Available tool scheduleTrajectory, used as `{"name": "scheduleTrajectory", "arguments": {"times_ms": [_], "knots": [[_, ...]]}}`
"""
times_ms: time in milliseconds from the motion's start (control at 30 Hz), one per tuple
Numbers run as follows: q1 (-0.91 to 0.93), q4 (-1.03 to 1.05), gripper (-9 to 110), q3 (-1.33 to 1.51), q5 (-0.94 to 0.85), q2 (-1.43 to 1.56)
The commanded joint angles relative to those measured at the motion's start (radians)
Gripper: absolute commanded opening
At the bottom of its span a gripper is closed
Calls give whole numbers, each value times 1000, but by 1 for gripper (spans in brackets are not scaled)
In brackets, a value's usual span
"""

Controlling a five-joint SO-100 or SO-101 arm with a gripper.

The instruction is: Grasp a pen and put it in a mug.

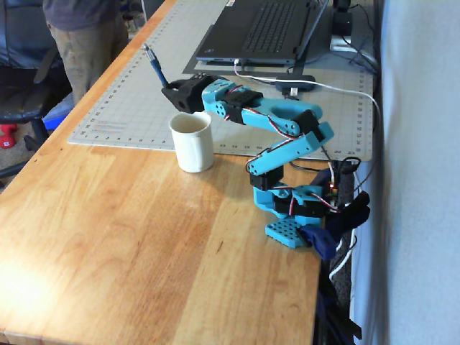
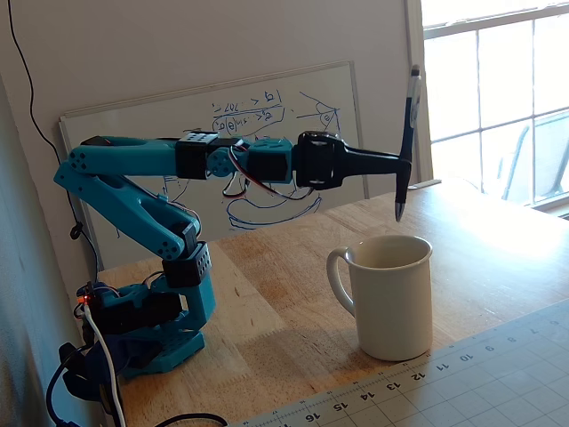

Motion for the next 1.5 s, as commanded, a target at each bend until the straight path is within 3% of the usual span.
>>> {"name": "scheduleTrajectory", "arguments": {"times_ms": [0,567,933,1300,1467], "knots": [[11,-37,6,11,11,52],[34,-37,7,209,-6,172],[-46,-37,28,199,-6,179],[-250,-6,24,11,-26,179],[-331,52,14,-2,-204,198]]}}
